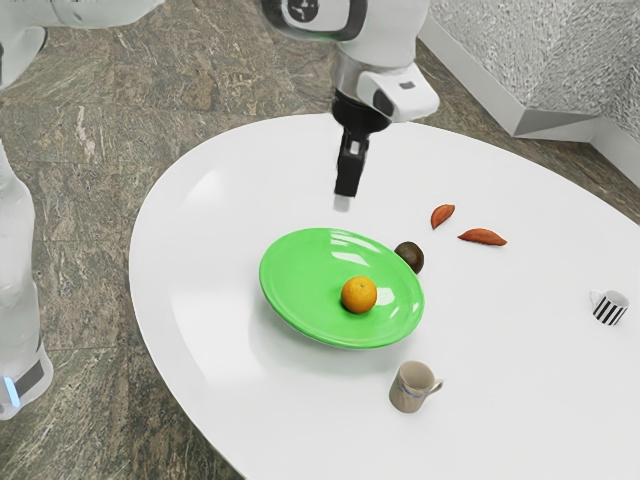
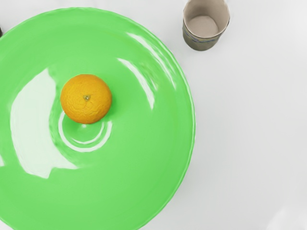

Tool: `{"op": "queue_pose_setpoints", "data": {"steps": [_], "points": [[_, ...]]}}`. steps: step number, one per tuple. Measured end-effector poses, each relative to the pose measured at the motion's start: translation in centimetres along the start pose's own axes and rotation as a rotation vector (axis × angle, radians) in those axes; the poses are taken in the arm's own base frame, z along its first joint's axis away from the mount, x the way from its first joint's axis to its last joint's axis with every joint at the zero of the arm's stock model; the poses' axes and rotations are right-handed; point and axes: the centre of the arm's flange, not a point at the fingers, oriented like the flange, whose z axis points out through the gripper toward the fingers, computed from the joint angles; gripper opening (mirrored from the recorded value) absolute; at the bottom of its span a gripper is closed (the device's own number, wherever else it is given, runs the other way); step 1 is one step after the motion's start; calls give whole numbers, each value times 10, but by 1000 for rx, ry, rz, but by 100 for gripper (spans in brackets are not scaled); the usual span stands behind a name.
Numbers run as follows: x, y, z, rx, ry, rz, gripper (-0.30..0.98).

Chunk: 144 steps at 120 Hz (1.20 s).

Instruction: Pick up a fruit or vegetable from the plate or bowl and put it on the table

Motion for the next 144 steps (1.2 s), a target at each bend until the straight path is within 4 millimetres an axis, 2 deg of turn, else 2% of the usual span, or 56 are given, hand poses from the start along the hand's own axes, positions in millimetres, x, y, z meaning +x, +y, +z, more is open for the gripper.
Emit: {"op": "queue_pose_setpoints", "data": {"steps": [6,19,33,39,50,63,94,106,115,121,127,135,144], "points": [[15,12,8,-20,-12,40,68],[34,5,28,-53,-30,56,69],[73,-2,81,-91,-59,83,69],[88,-10,95,-101,-49,85,69],[108,-31,111,-110,-30,74,69],[127,-21,111,-104,-6,116,69],[136,-31,125,-84,-18,139,69],[135,-55,134,-75,-30,112,69],[132,-59,147,-76,-52,113,69],[125,-60,165,-74,-80,113,69],[110,-71,183,-72,-104,89,69],[97,-89,193,-77,-101,53,69],[90,-101,201,-91,-86,31,69]]}}
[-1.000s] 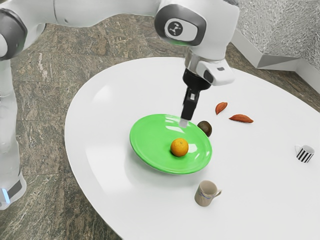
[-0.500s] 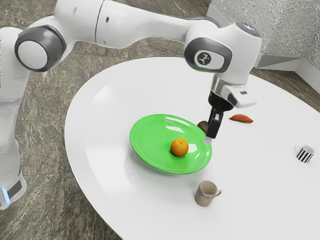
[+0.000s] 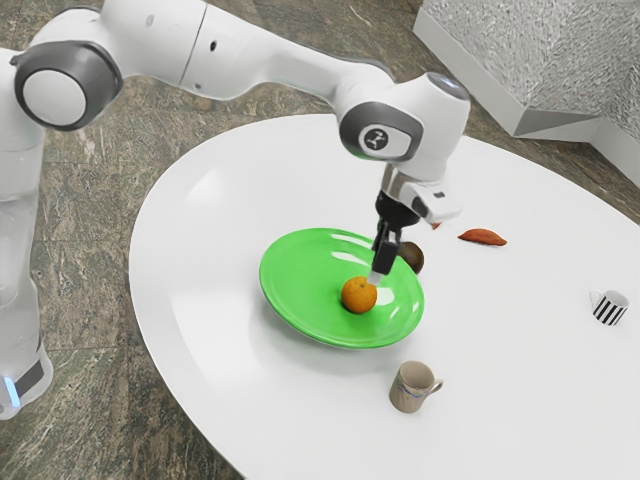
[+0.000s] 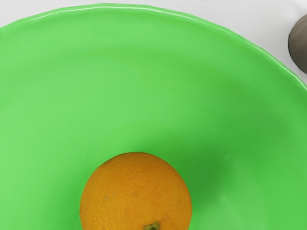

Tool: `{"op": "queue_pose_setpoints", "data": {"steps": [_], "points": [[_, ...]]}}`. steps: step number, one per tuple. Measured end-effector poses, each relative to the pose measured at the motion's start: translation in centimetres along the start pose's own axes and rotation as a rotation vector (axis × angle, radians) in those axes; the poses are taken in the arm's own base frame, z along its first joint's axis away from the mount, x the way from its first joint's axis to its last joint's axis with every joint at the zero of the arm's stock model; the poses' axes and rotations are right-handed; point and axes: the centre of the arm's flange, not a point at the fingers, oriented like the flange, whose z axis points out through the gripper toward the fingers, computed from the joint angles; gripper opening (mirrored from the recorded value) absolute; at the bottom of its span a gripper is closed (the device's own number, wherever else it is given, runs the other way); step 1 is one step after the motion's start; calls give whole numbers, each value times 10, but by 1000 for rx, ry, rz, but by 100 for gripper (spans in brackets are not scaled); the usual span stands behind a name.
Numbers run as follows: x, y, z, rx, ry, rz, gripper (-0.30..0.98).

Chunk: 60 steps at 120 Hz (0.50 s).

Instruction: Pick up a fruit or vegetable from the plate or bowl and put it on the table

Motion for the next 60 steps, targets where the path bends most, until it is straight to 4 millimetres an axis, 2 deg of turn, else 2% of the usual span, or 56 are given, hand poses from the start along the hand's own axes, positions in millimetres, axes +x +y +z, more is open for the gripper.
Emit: {"op": "queue_pose_setpoints", "data": {"steps": [14,37,60], "points": [[1,-1,5,-15,29,6,69],[-5,-23,29,-26,34,-17,69],[-5,-20,45,-30,38,2,69]]}}
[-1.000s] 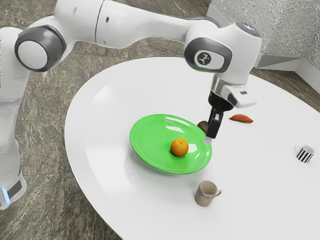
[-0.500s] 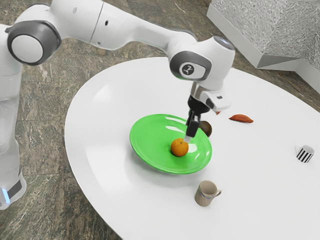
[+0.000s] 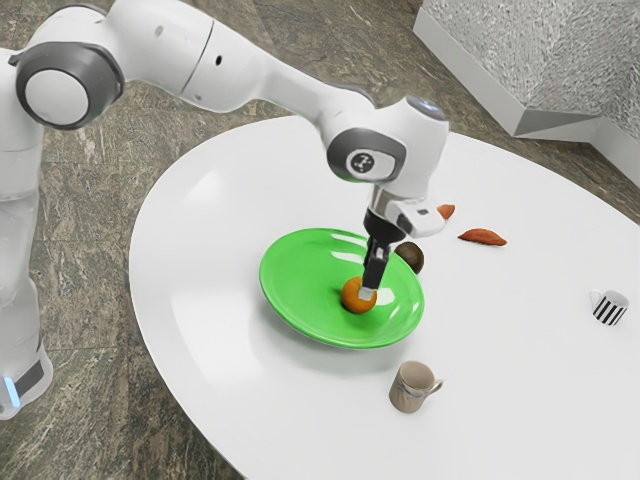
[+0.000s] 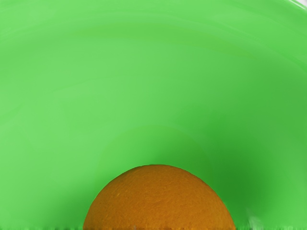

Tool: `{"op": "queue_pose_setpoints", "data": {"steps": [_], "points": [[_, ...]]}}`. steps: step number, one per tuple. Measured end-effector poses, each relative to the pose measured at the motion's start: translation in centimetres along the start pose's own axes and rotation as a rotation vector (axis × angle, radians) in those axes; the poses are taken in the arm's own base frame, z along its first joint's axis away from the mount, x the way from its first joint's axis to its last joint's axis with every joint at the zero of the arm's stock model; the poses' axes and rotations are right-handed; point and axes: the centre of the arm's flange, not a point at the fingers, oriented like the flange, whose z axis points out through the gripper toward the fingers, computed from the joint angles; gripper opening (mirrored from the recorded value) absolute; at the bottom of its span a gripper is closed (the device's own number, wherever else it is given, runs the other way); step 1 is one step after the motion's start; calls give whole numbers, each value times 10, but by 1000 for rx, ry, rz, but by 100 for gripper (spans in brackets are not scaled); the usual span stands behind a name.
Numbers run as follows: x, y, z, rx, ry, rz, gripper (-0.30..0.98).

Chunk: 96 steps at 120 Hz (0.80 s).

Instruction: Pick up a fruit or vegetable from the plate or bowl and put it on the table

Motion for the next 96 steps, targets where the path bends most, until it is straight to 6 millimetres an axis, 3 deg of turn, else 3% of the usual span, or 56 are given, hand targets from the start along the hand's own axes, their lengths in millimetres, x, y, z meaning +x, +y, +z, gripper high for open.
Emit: {"op": "queue_pose_setpoints", "data": {"steps": [22,79,96], "points": [[-11,3,5,5,8,10,69],[-10,9,32,3,0,40,68],[-10,9,33,5,2,42,42]]}}
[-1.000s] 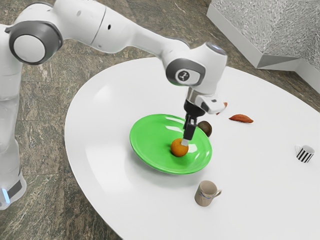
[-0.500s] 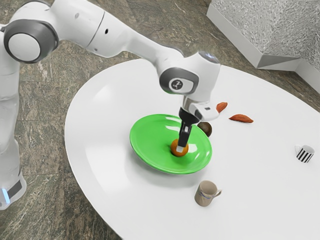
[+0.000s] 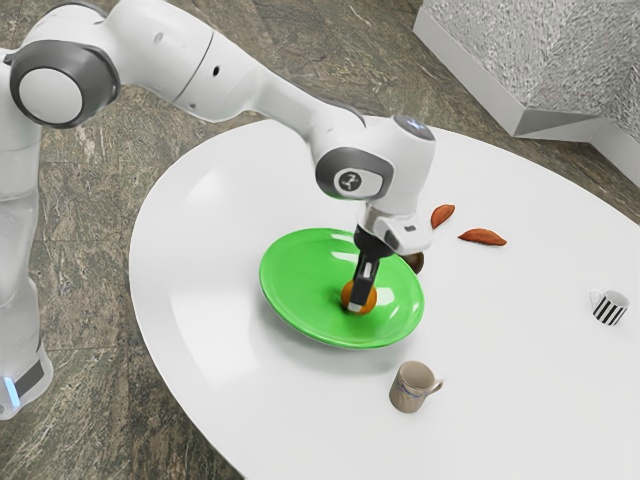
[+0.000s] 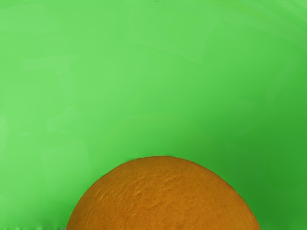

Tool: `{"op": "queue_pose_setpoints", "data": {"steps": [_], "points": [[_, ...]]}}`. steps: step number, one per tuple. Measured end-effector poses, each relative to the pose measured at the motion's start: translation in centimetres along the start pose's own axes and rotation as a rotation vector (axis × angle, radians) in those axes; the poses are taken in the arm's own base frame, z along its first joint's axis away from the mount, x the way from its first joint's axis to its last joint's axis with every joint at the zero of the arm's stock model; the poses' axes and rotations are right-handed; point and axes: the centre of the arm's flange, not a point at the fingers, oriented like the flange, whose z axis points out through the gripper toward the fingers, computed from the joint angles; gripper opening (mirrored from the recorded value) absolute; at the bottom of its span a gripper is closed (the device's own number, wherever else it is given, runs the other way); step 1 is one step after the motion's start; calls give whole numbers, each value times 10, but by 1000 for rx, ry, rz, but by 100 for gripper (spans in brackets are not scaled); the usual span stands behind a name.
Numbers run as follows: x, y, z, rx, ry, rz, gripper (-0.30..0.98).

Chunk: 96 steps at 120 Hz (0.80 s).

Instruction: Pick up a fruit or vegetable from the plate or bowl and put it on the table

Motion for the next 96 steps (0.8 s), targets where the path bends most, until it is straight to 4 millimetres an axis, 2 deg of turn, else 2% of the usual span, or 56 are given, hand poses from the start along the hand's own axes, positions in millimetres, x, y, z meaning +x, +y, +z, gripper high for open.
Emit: {"op": "queue_pose_setpoints", "data": {"steps": [9,18,24,31,37,40,44,47,50,54,57,62,73,96], "points": [[-1,-3,-1,5,2,-4,32],[-1,-6,-1,11,4,-7,29],[1,-6,-10,20,19,-6,26],[26,7,-68,55,115,28,24],[48,28,-98,66,163,72,26],[70,40,-109,68,187,101,26],[121,62,-121,67,236,153,26],[147,77,-119,61,250,183,26],[163,86,-111,53,248,200,25],[174,92,-102,43,236,212,25],[178,95,-97,37,226,218,33],[181,98,-93,26,206,226,42],[180,100,-86,8,167,238,55],[173,83,-80,-11,118,223,65]]}}
